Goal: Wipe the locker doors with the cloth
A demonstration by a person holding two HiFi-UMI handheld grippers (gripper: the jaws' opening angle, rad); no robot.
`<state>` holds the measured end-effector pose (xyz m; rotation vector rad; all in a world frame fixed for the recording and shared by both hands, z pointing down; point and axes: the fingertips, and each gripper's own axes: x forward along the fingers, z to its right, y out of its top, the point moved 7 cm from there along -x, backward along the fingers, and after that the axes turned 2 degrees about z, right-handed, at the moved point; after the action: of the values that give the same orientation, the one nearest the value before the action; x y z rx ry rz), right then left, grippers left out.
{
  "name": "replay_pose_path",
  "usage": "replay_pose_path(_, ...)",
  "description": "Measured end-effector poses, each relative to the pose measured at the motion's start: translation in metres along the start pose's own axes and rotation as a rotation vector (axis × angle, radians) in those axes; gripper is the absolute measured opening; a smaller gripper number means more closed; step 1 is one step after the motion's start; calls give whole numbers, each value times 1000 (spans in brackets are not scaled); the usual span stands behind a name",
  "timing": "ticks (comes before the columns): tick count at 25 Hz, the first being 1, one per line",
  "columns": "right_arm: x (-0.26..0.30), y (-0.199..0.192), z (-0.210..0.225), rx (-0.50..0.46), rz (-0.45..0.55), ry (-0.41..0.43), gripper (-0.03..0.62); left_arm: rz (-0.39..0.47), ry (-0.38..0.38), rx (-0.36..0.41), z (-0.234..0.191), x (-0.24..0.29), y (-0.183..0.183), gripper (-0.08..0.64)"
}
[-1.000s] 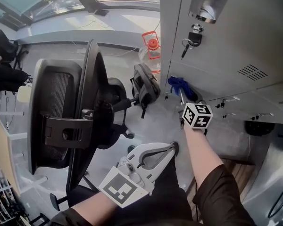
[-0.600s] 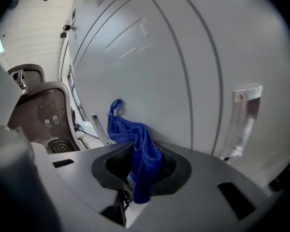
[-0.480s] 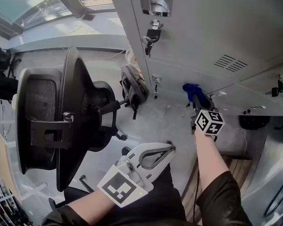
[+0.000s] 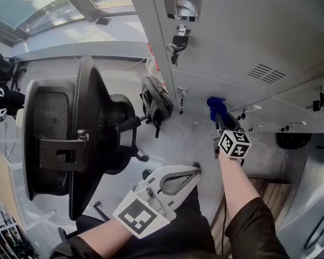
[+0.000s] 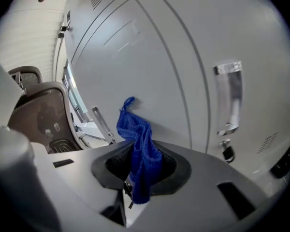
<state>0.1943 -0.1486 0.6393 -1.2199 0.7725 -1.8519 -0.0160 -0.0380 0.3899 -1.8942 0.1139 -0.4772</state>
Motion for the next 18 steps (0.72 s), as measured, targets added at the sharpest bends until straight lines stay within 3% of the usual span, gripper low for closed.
replay_pose_path(9, 68, -26, -70, -32, -72, 99, 77, -23, 70, -22, -20, -30, -12, 8)
replay_pose_path(18, 96, -26, -66, -7, -85, 77, 78, -27, 119, -58, -34, -49, -26, 8)
